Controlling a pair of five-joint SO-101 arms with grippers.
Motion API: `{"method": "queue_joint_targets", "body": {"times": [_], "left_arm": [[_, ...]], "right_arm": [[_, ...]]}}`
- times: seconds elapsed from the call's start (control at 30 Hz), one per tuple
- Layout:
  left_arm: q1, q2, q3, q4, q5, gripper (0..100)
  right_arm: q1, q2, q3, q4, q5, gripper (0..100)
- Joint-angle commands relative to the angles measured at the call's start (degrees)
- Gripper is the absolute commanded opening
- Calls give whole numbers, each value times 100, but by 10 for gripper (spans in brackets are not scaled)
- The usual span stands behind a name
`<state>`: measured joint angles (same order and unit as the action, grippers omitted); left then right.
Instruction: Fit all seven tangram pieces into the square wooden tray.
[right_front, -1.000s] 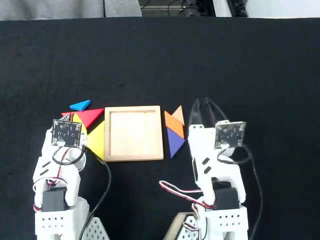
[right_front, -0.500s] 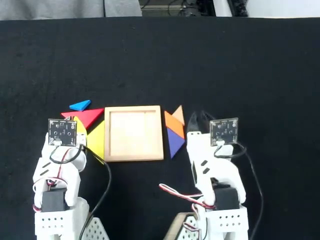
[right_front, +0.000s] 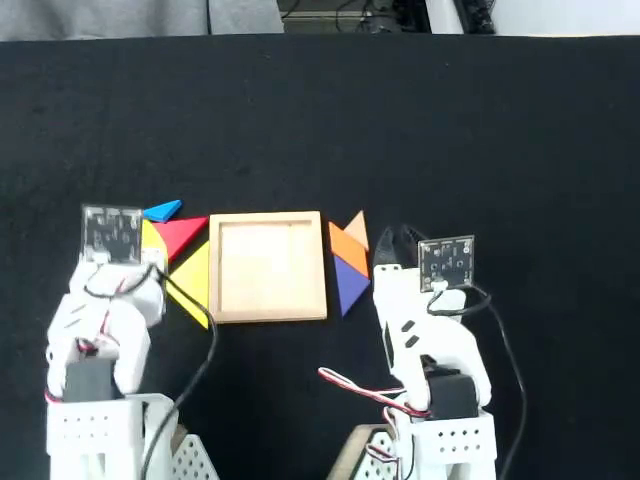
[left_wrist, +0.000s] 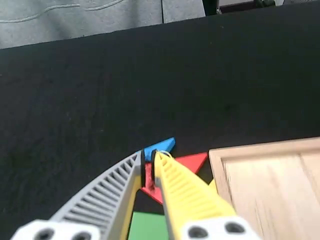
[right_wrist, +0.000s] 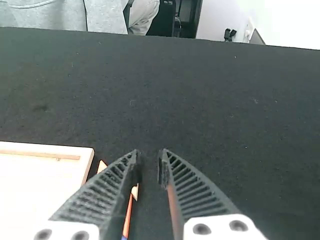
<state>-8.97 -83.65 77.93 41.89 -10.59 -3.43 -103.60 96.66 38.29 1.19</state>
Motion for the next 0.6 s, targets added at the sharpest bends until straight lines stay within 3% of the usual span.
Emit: {"method": "queue_joint_targets", "body": {"times": [0.0,0.17,0.4,0.57], "left_arm": [[-13,1960,-1446,26,9,62],[-75,3763,-2422,176,-18,62],[-57,5345,-4075,1644,-765,62],[-31,6268,-4901,2760,-2268,62]], "right_arm": [[-9,-242,-4,9,79,78],[-9,-242,-4,18,255,78],[-18,-242,-4,18,273,78],[-18,-242,-4,18,273,78]]}}
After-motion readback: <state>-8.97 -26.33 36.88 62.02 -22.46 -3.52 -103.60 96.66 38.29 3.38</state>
